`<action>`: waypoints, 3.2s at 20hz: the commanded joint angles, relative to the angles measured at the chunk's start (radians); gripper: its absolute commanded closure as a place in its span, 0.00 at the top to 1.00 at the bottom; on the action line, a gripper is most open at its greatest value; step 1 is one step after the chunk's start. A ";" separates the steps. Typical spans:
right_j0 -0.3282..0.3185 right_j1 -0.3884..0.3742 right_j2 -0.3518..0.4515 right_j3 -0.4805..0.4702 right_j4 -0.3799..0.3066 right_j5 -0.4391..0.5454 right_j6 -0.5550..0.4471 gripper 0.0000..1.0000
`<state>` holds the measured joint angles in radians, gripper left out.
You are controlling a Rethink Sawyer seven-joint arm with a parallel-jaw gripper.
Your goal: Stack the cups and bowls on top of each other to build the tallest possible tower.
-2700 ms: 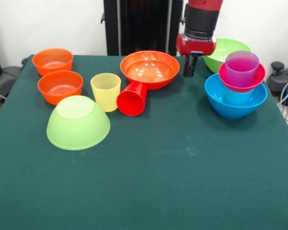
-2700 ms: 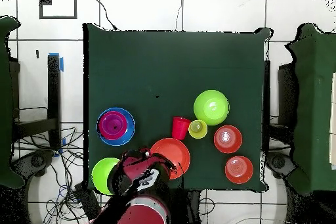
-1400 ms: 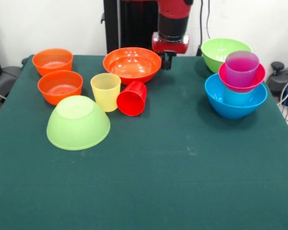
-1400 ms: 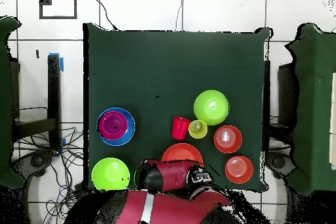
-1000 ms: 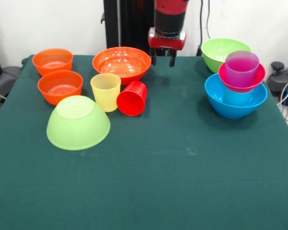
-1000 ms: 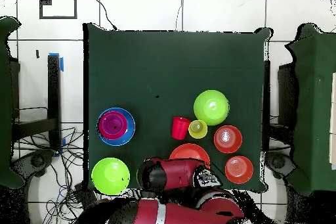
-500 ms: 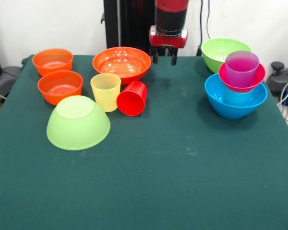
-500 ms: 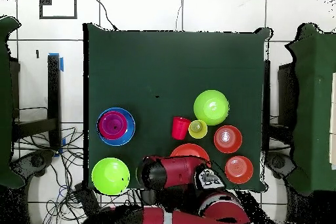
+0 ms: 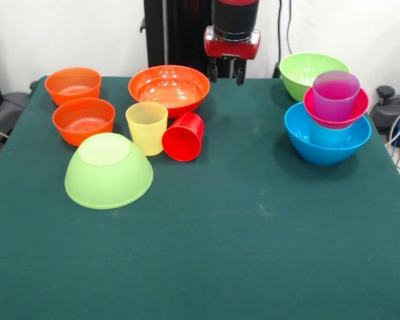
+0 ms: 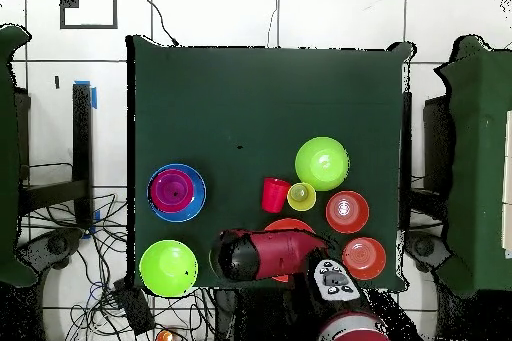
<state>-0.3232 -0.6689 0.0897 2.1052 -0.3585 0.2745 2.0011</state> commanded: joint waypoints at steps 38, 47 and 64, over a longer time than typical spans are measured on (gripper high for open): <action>0.050 0.338 -0.061 -0.185 -0.361 -0.149 0.037 0.00; 0.272 0.243 -0.180 -0.213 -0.266 0.063 0.063 0.00; 0.371 0.183 -0.222 -0.256 -0.229 0.288 0.071 0.00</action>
<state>0.0263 -0.4968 -0.1822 1.9673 -0.6265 0.4974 2.0011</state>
